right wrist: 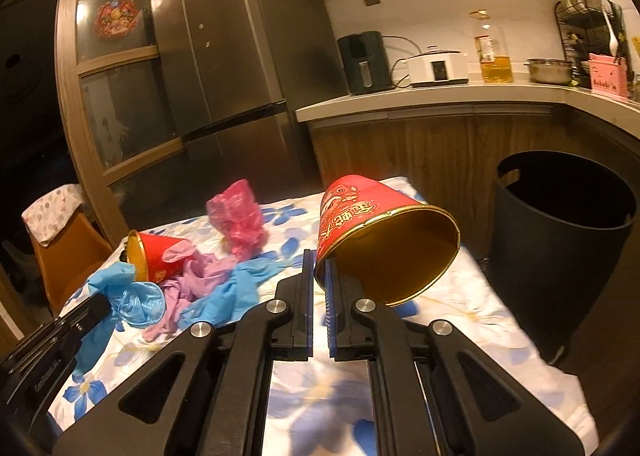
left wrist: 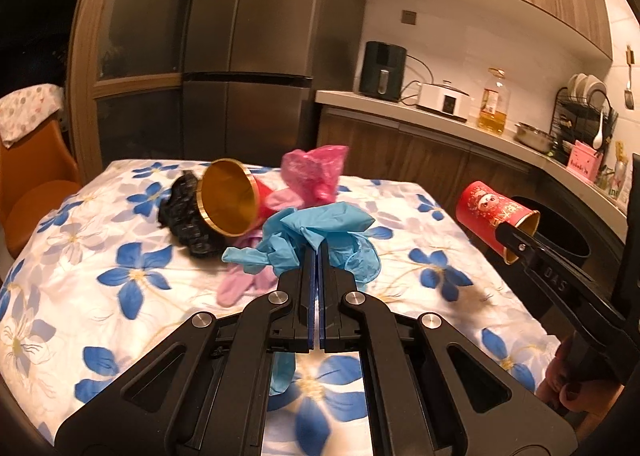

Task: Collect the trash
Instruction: 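Carry the glove and cup over the black bin and open both tools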

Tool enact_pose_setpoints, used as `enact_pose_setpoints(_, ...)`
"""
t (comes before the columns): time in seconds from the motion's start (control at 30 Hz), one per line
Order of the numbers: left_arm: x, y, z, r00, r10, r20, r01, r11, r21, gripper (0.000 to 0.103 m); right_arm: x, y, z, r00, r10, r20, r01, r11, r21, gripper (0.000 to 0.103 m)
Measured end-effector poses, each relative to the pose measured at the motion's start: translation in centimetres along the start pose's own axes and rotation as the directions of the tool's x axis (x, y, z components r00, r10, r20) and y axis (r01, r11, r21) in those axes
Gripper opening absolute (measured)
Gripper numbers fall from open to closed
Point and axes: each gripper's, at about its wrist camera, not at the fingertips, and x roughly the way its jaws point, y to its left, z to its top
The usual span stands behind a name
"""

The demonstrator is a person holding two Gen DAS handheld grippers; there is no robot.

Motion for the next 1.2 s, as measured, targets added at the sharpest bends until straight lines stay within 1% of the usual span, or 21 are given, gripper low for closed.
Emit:
enact_pose_setpoints(0.13,0.5,-1.9,0.4,1.000,-0.023,0.001,0.023,0.999,0.028,0.000,-0.8,-1.6,0.4,1.000,-0.026,0.014,0.026,1.000,0.012,0.006)
enact_pose_setpoints(0.3,1.3,-4.9,1.1,0.998,-0.067,0.005,0.067,0.996,0.065,0.000,-2.0,-3.8,1.0,0.997,-0.067,0.036,0.066,0.998,0.021,0.006)
enact_pose_setpoints(0.43,2.1,-8.0,2.1,0.992,-0.127,0.011,0.125,0.987,0.101,0.000,-2.9,-5.9,1.9,0.992,-0.107,0.061,0.106,0.994,0.029,0.006)
enact_pose_setpoints(0.57,3.3,-11.7,3.0,0.982,-0.191,0.017,0.187,0.973,0.137,0.000,-4.1,-8.5,3.1,0.982,-0.166,0.092,0.163,0.986,0.031,0.006)
enact_pose_setpoints(0.77,4.8,-17.6,4.1,0.957,-0.290,0.033,0.279,0.943,0.182,0.000,-5.2,-12.8,4.6,0.959,-0.259,0.117,0.255,0.966,0.050,0.006)
enact_pose_setpoints(0.9,5.8,-21.7,4.7,0.934,-0.355,0.042,0.339,0.916,0.214,0.000,-5.7,-15.2,5.3,0.946,-0.300,0.123,0.294,0.954,0.065,0.006)
enact_pose_setpoints(1.03,6.8,-25.4,4.6,0.910,-0.413,0.041,0.391,0.886,0.251,0.000,-5.8,-16.8,5.6,0.939,-0.321,0.126,0.314,0.947,0.071,0.006)
enact_pose_setpoints(1.2,8.5,-28.0,4.3,0.894,-0.448,0.015,0.428,0.863,0.268,0.000,-5.5,-18.5,5.8,0.935,-0.334,0.117,0.328,0.942,0.070,0.006)
